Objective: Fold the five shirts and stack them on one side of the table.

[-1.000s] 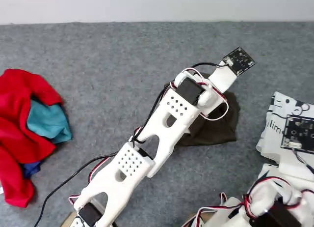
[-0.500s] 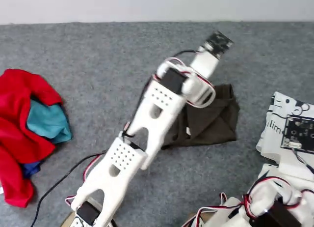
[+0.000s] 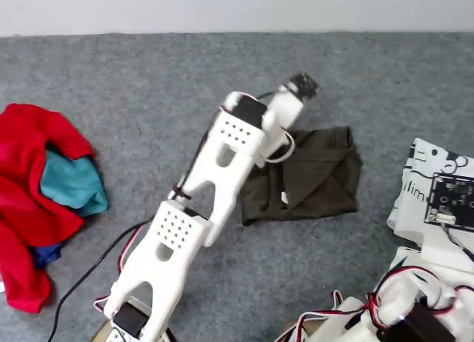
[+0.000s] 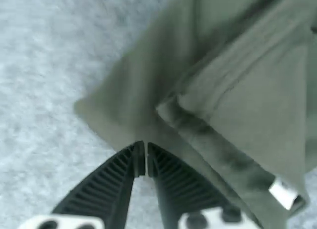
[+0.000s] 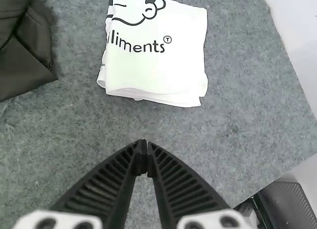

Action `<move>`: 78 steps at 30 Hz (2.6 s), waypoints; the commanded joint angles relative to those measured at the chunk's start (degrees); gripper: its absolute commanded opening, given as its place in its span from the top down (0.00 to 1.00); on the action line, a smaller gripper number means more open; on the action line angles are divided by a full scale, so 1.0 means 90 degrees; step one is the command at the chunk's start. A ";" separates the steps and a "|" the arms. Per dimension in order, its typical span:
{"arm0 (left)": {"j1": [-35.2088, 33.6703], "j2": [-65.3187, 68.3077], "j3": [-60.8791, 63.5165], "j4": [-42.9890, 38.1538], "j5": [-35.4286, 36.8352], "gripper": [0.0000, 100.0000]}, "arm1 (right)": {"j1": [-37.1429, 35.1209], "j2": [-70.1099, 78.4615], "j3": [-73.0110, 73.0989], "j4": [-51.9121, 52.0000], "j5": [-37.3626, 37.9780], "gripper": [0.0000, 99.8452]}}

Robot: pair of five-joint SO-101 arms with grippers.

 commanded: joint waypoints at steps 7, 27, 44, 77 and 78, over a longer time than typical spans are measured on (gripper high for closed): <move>0.1211 0.0225 -0.0190 0.0107 -0.0107 0.99 | 0.0054 -0.0015 0.0000 0.0249 0.0020 0.99; 0.1260 -0.1846 0.0415 0.0127 0.0410 0.99 | 0.0034 -0.0015 0.0000 0.0239 0.0049 0.99; 0.2589 -0.1153 0.1861 -0.0195 0.0430 0.99 | 0.0054 -0.0015 0.0000 0.0239 0.0049 0.99; 0.1006 -0.4435 0.6999 -0.1201 0.0840 0.99 | 0.0034 -0.0015 0.0010 0.0249 0.0020 0.99; 0.1006 -0.4308 0.7214 -0.1328 0.0840 0.99 | 0.0044 -0.0015 0.0010 0.0249 0.0020 0.99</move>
